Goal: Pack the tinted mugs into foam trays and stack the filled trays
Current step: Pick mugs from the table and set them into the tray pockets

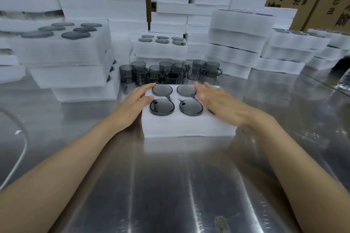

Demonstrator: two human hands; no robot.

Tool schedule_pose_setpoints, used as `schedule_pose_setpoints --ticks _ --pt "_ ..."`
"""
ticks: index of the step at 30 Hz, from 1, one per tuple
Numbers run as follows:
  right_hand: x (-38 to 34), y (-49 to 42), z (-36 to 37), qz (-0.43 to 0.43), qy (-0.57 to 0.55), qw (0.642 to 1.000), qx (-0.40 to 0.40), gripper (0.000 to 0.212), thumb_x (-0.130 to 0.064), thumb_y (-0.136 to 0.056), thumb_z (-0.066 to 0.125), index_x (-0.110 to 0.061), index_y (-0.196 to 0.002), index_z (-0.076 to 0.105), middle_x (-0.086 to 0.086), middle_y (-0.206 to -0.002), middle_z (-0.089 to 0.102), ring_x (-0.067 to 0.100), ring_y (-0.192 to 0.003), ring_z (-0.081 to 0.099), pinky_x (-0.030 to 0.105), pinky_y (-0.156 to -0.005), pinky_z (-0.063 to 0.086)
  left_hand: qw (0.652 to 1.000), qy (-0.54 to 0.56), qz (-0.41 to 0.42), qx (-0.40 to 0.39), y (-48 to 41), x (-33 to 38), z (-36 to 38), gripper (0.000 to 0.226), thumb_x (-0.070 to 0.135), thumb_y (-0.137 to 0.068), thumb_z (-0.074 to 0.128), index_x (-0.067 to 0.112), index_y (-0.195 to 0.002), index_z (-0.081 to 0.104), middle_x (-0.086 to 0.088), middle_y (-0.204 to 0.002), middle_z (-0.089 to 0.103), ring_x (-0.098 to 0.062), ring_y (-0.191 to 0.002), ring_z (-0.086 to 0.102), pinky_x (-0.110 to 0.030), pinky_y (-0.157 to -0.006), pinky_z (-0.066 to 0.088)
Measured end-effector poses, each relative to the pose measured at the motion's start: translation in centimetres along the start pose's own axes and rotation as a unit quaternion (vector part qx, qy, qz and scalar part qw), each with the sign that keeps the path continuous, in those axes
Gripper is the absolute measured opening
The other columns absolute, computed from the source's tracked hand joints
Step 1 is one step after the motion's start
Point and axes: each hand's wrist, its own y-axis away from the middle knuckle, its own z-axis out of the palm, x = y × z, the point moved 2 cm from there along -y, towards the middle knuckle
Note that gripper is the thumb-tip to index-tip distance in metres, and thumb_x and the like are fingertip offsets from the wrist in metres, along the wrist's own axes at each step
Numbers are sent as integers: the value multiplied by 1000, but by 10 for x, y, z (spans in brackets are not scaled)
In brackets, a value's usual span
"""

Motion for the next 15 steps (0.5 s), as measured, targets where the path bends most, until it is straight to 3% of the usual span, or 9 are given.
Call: schedule_pose_setpoints --ticks 2,4,6,7,9,10,12,15 --pt "5 3 -9 37 -143 985 93 74 -68 -87 13 -35 -153 5 -21 -159 4 -7 -142 1 18 -113 0 1000 -4 3 -4 0 0 0 51 52 -82 43 53 -133 44 22 -144 41 -1 -133 36 -30 -111 26" --pt "21 8 -19 102 -141 974 142 76 -68 -90 21 -29 -154 8 -14 -161 5 3 -146 0 25 -115 1 1000 -9 6 -4 0 0 -1 52 52 -83 43 51 -135 44 22 -145 40 -2 -133 35 -30 -110 26" --pt "36 11 -25 196 -76 975 72 87 -77 -83 27 -25 -153 23 -6 -161 15 16 -148 10 39 -120 6 1000 -10 12 -3 1 1 -1 49 49 -86 43 50 -135 43 21 -145 40 -2 -133 35 -29 -110 26" --pt "39 12 -25 228 -52 972 18 92 -83 -75 29 -27 -147 37 -2 -156 29 21 -145 24 44 -118 20 1000 -11 15 -3 1 1 -1 46 46 -89 44 50 -135 43 20 -144 40 -2 -133 35 -29 -109 26" --pt "38 15 -20 220 -68 971 -62 82 -87 -64 40 -34 -123 60 0 -133 56 22 -122 54 36 -99 44 1000 -11 22 -5 1 0 0 40 39 -96 44 50 -135 43 19 -143 40 0 -130 37 -28 -108 26" --pt "37 15 -18 202 -88 973 -73 73 -87 -60 46 -38 -111 64 0 -124 61 20 -114 59 34 -96 46 1000 -11 25 -5 1 0 0 38 36 -98 44 51 -134 44 21 -140 41 4 -126 39 -26 -106 27" --pt "34 17 -16 165 -120 976 -73 61 -88 -57 51 -46 -99 63 -2 -121 60 17 -114 57 38 -104 41 999 -17 35 -3 2 1 0 37 34 -99 44 53 -131 43 25 -134 42 21 -115 39 -17 -99 27" --pt "34 20 -18 116 -140 979 -90 54 -88 -64 43 -55 -104 61 -22 -118 61 -2 -116 54 29 -107 38 998 -26 53 10 3 3 -1 49 40 -90 42 42 -139 41 24 -133 40 32 -110 32 -9 -95 24"
